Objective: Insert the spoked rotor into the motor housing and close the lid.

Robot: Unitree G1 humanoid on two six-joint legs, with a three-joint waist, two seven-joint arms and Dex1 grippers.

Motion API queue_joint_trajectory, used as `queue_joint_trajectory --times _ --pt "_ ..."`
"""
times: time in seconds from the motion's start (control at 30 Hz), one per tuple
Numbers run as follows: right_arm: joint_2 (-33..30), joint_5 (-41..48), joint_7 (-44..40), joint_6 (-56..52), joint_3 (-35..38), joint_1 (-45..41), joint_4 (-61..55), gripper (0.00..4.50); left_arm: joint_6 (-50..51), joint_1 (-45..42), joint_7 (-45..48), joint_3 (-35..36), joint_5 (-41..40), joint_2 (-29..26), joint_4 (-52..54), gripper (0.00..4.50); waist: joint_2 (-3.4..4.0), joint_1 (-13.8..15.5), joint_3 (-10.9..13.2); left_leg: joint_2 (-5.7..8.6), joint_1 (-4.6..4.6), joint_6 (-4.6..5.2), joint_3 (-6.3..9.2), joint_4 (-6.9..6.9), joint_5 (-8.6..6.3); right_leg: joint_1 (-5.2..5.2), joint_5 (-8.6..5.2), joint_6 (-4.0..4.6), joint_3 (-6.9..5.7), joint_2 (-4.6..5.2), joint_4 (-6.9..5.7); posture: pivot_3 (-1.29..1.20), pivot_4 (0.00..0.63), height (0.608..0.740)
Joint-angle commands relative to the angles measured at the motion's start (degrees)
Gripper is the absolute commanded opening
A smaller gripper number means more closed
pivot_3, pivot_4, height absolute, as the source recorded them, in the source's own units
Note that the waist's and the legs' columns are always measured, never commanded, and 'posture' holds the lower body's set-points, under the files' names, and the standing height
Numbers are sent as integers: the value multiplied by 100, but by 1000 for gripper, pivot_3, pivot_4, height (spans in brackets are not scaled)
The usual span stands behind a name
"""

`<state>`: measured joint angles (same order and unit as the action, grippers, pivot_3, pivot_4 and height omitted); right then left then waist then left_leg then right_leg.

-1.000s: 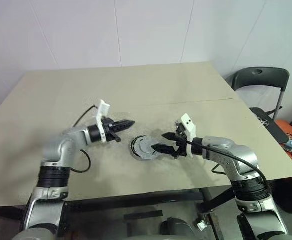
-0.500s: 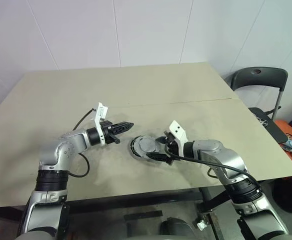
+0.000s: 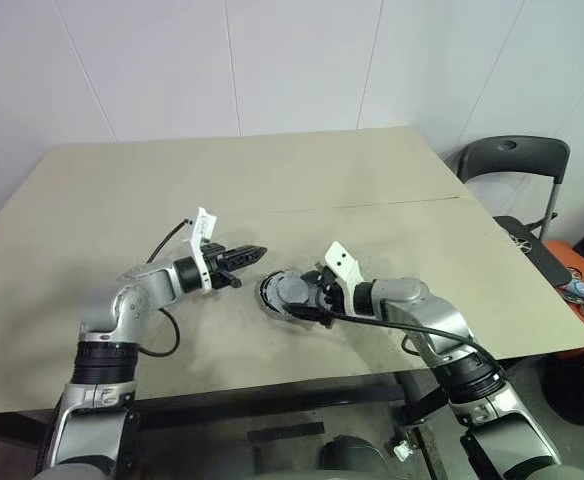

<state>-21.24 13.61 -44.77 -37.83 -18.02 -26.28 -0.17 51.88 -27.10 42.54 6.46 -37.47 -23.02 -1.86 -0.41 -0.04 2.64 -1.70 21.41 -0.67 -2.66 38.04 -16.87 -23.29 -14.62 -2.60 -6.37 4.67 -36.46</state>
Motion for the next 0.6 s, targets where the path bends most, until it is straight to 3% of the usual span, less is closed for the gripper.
queue_joint_trajectory --times 0.03,0.1,0.33,0.6 --pt "54 -101 -116 86 -165 -53 207 3495 -103 -29 -32 98 -43 -43 161 0 0 -44 0 0 0 0 0 0 0 0 0 0 0 0 -1 0 0 740" --pt "84 -264 -10 161 -200 -109 346 3052 -120 -29 -43 98 -37 -44 145 0 0 -66 0 0 0 0 0 0 0 0 0 0 0 0 -1 0 0 740" --pt "167 -401 61 280 -180 -191 560 3053 -139 -40 -82 117 -37 -55 115 0 -2 -88 -1 -2 -8 -1 -2 8 1 1 1 0 5 0 -19 0 0 740" --pt "460 189 -57 -469 270 -331 345 3053 -152 29 -137 94 -34 -23 149 0 -1 -92 -1 -7 -23 -7 -5 20 5 -1 0 2 17 0 -56 0 0 740"
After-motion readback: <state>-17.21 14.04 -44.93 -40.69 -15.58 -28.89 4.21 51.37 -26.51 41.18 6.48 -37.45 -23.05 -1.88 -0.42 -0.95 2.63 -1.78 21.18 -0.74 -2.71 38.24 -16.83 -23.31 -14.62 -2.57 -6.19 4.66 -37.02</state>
